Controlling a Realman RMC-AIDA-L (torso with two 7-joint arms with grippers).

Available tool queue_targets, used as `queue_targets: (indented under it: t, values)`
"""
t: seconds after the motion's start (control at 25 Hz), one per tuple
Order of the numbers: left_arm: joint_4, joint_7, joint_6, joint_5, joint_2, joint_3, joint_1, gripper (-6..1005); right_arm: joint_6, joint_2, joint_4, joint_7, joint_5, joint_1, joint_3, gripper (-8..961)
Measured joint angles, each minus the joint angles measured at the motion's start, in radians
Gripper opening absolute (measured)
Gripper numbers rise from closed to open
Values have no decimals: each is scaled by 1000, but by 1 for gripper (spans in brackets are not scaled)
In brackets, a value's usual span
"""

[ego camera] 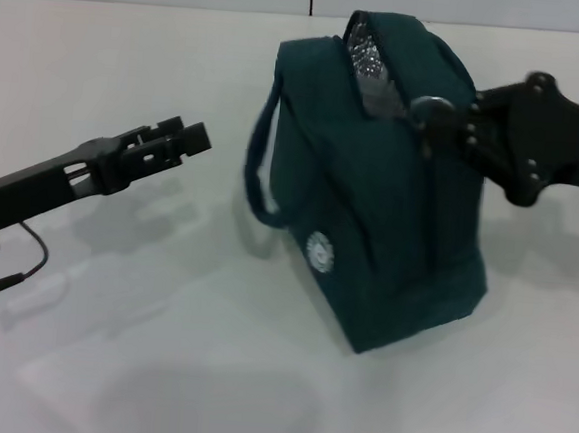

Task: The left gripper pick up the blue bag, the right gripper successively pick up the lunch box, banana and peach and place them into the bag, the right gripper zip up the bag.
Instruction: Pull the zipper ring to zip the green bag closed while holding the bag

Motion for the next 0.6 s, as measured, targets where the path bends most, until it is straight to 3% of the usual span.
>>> queue_targets:
  t: [0.32, 0.6]
  values:
    - [15, 7, 4, 6, 27, -1, 56, 880, 69, 7, 9, 7, 93, 69, -185, 5]
    - [14, 7, 4, 63, 13, 9, 33, 879, 145, 9, 23, 5, 169, 72, -300, 5]
